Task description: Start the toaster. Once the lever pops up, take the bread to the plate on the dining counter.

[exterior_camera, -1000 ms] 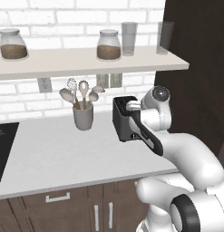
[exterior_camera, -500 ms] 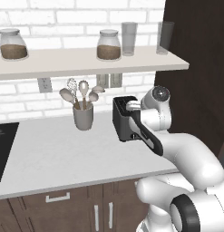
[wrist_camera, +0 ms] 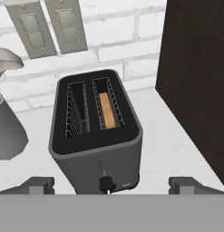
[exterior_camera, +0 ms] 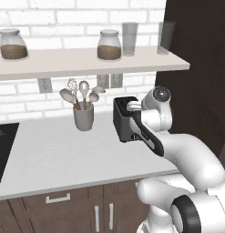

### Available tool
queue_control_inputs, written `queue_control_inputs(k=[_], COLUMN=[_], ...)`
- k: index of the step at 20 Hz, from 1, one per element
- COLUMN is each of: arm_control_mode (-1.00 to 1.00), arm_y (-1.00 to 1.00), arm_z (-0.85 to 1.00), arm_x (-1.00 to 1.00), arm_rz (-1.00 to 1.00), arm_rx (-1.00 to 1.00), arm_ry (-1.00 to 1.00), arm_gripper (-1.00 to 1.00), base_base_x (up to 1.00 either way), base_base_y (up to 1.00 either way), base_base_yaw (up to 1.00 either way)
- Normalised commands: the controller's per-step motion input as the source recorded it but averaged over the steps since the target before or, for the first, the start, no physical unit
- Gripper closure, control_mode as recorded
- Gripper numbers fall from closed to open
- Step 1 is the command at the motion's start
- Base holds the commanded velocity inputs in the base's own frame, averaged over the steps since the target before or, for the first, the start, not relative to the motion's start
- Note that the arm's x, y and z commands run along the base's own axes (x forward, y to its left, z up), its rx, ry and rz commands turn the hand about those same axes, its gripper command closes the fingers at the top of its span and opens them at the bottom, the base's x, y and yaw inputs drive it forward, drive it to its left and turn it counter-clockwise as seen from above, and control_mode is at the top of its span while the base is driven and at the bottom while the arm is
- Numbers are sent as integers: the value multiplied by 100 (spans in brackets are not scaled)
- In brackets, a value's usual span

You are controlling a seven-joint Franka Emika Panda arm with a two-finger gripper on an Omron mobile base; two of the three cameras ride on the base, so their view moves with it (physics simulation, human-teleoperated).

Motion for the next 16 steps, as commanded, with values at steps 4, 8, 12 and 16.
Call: queue_control_inputs(k=[4, 8, 12, 16], arm_control_mode=[-100, -100, -100, -100], arm_y=[0, 0, 0, 0], arm_z=[0, 0, 0, 0], arm_x=[0, 0, 0, 0], arm_rz=[0, 0, 0, 0], arm_rx=[0, 0, 0, 0], arm_ry=[0, 0, 0, 0], arm_gripper=[-100, -100, -100, -100], base_base_x=[0, 0, 0, 0], base_base_y=[0, 0, 0, 0], base_base_yaw=[0, 0, 0, 0])
